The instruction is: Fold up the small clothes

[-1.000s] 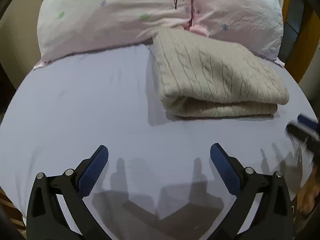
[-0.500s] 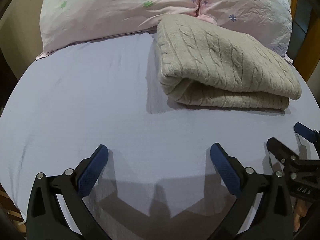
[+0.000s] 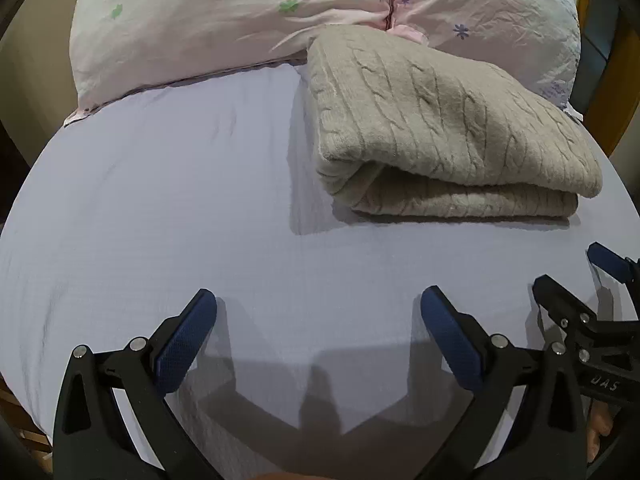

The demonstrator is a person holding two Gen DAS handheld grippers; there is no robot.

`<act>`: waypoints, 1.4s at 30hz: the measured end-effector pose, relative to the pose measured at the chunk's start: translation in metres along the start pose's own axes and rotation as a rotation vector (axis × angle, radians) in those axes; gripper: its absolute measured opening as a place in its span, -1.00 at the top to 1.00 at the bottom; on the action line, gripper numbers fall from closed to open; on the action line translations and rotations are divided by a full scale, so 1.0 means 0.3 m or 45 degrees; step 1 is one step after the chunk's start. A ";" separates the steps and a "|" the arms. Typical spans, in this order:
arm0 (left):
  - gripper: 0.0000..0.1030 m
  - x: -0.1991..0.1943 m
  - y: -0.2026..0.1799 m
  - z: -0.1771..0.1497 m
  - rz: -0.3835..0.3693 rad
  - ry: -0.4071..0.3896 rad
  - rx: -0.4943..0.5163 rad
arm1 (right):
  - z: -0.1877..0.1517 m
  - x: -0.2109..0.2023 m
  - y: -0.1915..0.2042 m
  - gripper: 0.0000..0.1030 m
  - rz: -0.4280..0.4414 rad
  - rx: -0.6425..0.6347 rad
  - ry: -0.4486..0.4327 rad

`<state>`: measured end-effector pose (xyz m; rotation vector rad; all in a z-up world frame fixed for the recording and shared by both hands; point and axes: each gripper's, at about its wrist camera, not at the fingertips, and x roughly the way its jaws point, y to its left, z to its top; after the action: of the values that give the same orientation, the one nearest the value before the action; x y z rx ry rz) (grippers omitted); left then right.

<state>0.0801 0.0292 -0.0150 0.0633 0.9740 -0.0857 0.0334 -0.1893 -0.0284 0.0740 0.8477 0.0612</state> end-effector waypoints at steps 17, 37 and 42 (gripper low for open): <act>-0.97 0.000 0.002 0.012 0.006 -0.005 0.000 | 0.001 -0.001 -0.002 -0.97 0.000 -0.001 -0.001; -0.97 0.000 0.001 0.011 0.008 -0.006 -0.003 | 0.001 -0.001 -0.001 -0.97 -0.001 0.001 -0.002; -0.97 -0.001 0.002 0.012 0.008 -0.005 -0.003 | 0.002 -0.001 -0.001 -0.97 -0.001 0.001 -0.002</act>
<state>0.0829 0.0294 -0.0127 0.0638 0.9696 -0.0787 0.0336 -0.1896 -0.0279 0.0745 0.8463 0.0600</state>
